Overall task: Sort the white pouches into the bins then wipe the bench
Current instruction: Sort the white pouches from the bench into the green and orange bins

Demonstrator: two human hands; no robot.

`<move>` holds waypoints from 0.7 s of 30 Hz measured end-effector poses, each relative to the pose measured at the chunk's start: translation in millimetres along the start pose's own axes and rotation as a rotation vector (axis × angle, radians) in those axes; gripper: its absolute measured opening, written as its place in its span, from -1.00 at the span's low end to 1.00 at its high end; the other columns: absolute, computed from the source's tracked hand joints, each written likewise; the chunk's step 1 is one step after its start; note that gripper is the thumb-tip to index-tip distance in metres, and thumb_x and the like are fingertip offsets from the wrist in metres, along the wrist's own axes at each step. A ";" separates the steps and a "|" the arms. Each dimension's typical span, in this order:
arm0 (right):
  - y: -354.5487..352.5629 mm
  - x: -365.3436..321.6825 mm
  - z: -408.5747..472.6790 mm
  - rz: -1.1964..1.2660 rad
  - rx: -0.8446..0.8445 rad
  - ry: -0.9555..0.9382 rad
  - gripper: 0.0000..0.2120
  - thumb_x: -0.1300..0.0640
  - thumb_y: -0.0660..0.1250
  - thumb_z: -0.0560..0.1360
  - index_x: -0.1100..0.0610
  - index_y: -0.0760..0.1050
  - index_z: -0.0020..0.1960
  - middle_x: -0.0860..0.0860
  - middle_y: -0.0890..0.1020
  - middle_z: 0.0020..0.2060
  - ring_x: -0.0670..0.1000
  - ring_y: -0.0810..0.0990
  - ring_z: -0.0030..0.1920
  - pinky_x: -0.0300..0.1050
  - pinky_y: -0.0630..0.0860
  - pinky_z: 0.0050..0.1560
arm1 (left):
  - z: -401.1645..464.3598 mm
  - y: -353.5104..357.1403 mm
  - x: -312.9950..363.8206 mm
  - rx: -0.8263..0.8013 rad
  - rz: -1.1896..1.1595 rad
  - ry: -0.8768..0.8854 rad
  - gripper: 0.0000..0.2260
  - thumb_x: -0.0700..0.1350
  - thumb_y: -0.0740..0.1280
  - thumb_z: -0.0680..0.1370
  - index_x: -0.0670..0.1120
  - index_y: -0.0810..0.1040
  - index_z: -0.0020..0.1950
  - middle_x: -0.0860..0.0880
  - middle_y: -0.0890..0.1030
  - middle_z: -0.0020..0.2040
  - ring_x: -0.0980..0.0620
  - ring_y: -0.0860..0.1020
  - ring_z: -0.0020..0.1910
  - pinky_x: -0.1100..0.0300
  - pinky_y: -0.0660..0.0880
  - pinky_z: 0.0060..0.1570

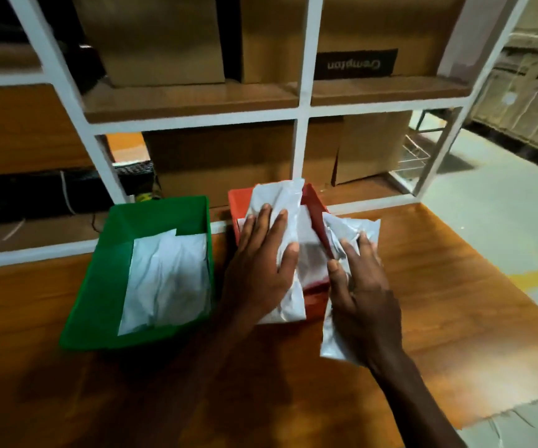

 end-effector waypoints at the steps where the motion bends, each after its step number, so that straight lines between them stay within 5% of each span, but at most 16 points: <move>1: -2.3 6.0 11.3 0.013 -0.022 -0.016 -0.47 -0.19 0.04 0.63 -0.03 0.31 0.53 0.01 0.20 0.60 0.06 0.14 0.60 0.23 0.35 0.44 | 15.4 12.0 -1.0 -0.010 0.025 -0.034 -0.45 0.18 0.07 0.60 0.07 0.21 0.58 0.02 0.11 0.62 -0.04 0.01 0.60 0.10 -0.10 0.53; 14: 7.2 34.0 89.6 0.046 -0.135 -0.123 -0.47 -0.21 0.04 0.63 -0.05 0.31 0.53 -0.06 0.17 0.60 0.02 0.10 0.60 0.22 0.34 0.46 | 71.3 122.4 -79.7 -0.372 0.383 -0.250 -0.40 0.17 0.01 0.59 -0.12 0.29 0.54 -0.25 0.25 0.54 -0.39 0.27 0.46 -0.30 0.19 0.43; 18: 17.8 32.6 98.6 0.025 -0.151 -0.129 -0.47 -0.22 0.01 0.63 -0.08 0.28 0.54 -0.05 0.16 0.61 0.05 0.11 0.60 0.22 0.36 0.43 | 61.8 155.6 -108.6 -0.529 0.435 -0.371 -0.39 0.24 -0.04 0.64 0.03 -0.14 0.62 -0.11 -0.19 0.63 -0.23 -0.16 0.59 -0.17 -0.21 0.52; 21: 26.7 29.2 100.8 0.029 -0.173 -0.126 -0.47 -0.24 0.00 0.62 -0.11 0.29 0.53 -0.07 0.15 0.61 0.04 0.09 0.61 0.21 0.36 0.43 | 60.4 164.9 -109.2 -0.601 0.463 -0.374 -0.37 0.27 -0.06 0.64 0.08 -0.23 0.61 -0.10 -0.30 0.60 -0.23 -0.27 0.57 -0.17 -0.27 0.50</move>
Point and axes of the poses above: each hand's wrist, its own z-axis towards the middle knuckle, its own y-axis out of the palm, x = y × z, the point moved 7 cm from there along z, towards the middle knuckle
